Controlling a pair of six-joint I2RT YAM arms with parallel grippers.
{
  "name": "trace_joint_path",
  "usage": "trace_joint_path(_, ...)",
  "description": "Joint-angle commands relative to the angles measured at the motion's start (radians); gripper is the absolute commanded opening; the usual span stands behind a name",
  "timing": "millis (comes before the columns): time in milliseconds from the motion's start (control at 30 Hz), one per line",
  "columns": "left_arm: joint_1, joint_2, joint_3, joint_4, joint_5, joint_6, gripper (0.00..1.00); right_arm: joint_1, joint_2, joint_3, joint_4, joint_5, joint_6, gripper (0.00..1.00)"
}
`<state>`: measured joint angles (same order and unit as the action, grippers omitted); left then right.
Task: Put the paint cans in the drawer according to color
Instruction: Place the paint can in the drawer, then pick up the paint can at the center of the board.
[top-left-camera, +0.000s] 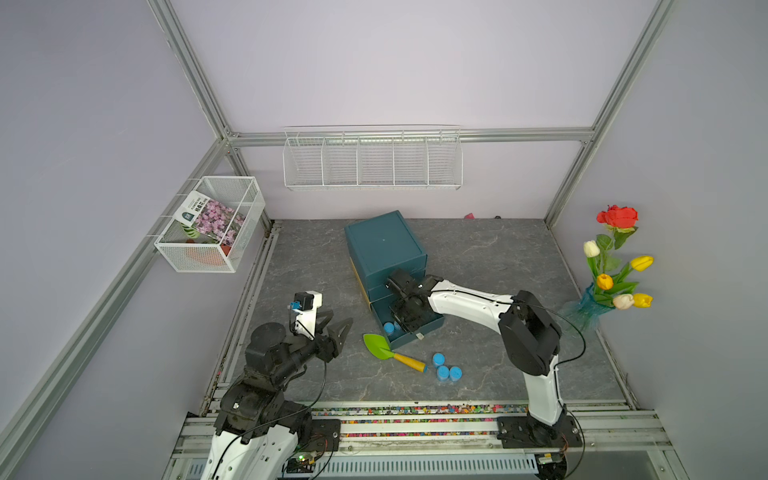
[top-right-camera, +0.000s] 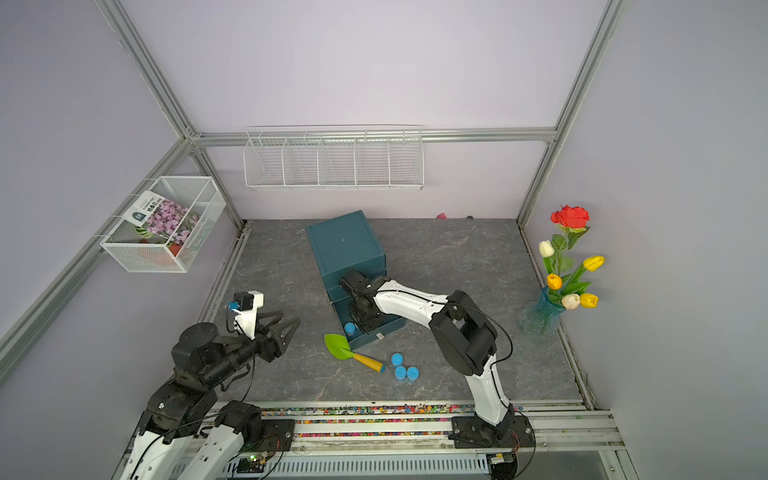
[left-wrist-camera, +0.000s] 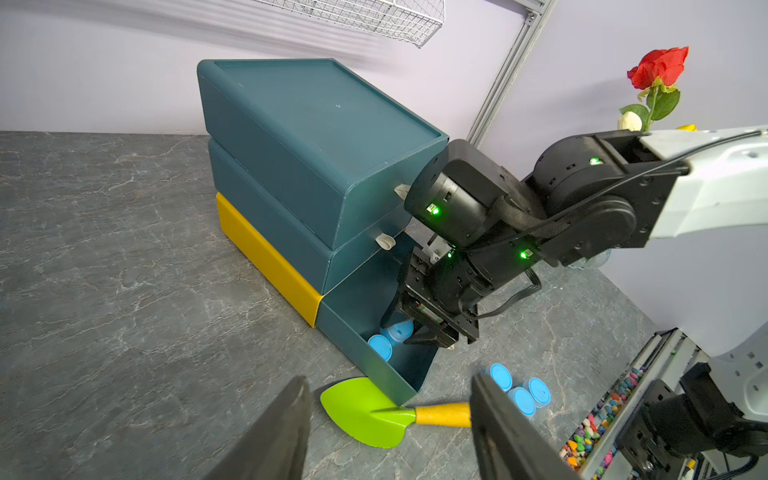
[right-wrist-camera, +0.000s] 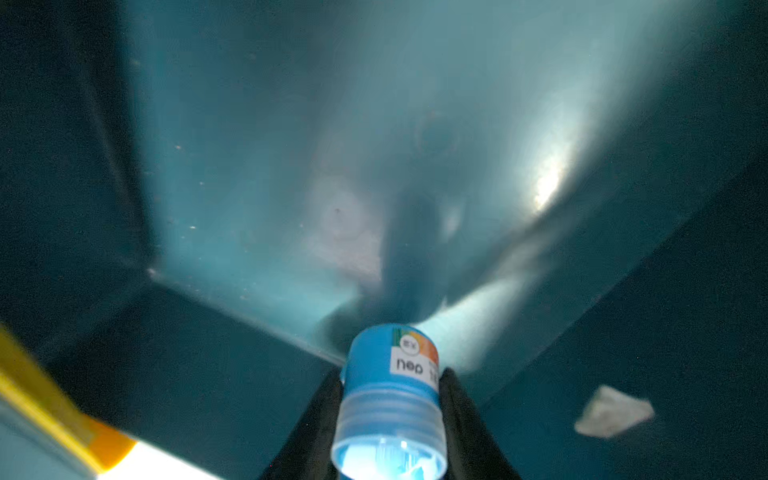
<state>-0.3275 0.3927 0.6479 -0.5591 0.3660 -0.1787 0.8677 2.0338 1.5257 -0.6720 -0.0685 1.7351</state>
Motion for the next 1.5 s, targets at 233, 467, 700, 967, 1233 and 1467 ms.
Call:
trace_joint_path(233,-0.001,-0.009,-0.002,0.001,-0.003,0.0,0.64,-0.016,-0.074,0.007,-0.043,0.082,-0.048,0.63)
trace_joint_path(467,-0.002,-0.008,-0.002,0.001,0.001,0.001,0.64,-0.044,-0.24,-0.074,-0.026,0.131,-0.069,0.56)
trace_joint_path(700,-0.001,-0.01,-0.002,-0.001,0.004,0.001,0.64,-0.077,-0.471,-0.266,-0.12,0.139,-0.078,0.45)
trace_joint_path(967,-0.001,-0.008,-0.002,0.002,0.008,0.001,0.64,-0.125,-0.805,-0.713,-0.146,0.0,-0.042,0.59)
trace_joint_path(1233,-0.002,0.001,-0.002,0.002,0.019,0.0,0.64,-0.108,-0.816,-0.861,-0.042,-0.071,-0.016,0.68)
trace_joint_path(1467,-0.002,0.003,-0.002,0.001,0.019,0.001,0.64,-0.099,-0.722,-0.851,0.023,-0.085,-0.046,0.7)
